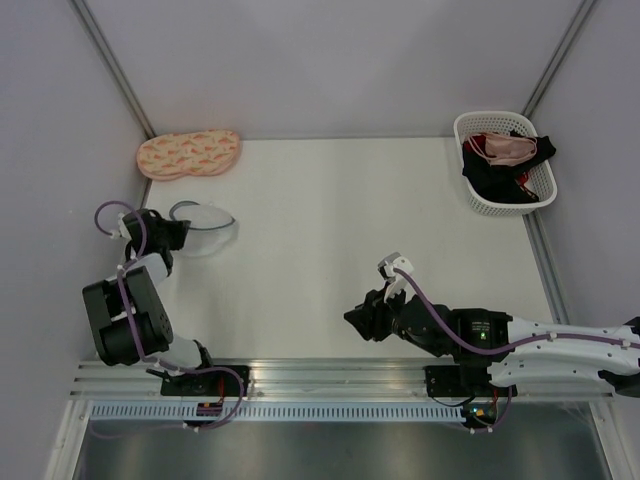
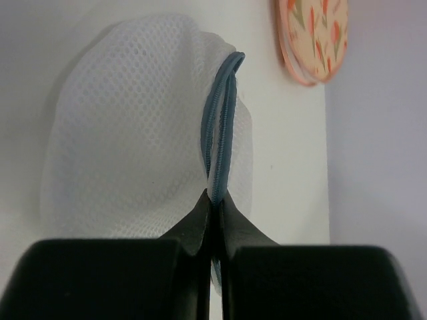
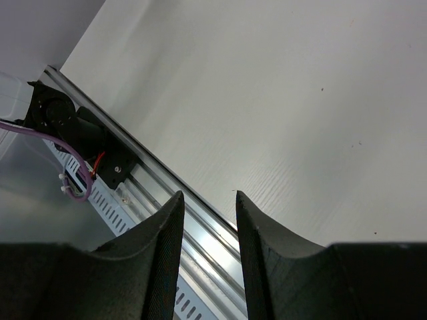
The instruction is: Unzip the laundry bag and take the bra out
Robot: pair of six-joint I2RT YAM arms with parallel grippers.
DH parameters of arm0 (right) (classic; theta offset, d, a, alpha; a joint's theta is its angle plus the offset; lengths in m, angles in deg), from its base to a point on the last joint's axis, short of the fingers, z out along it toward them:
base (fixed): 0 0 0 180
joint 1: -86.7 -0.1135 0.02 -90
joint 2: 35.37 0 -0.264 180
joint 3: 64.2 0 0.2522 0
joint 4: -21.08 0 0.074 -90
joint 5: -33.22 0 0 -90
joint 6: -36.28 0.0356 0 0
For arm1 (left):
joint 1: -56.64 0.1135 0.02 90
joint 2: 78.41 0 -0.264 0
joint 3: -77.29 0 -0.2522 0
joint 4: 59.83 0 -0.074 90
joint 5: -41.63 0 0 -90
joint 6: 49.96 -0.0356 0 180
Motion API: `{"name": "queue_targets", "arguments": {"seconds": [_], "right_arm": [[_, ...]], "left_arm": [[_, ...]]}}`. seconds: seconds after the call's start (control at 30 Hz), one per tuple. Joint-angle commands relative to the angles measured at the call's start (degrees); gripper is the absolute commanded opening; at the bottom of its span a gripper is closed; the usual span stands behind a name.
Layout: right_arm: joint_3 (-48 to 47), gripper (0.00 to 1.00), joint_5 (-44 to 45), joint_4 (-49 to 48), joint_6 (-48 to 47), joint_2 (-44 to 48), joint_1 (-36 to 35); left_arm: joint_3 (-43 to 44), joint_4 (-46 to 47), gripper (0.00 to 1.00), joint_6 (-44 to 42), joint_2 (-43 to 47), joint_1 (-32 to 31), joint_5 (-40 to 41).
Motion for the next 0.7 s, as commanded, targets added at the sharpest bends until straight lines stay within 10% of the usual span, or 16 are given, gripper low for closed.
{"name": "queue_targets", "arguments": {"seconds": [0.0, 0.67], "right_arm": [[0.36, 0.43, 1.67, 0.55, -0.59, 0.37, -0.20], [-0.44, 0.43, 1.93, 5.47, 2.22, -0.95, -0.20]], "left_arm": [[1.30, -0.52, 0.02, -3.08, -2.29, 6.79, 0.36], [17.29, 13.72, 0.03, 8.87, -26.91, 17.54, -13.79]]}}
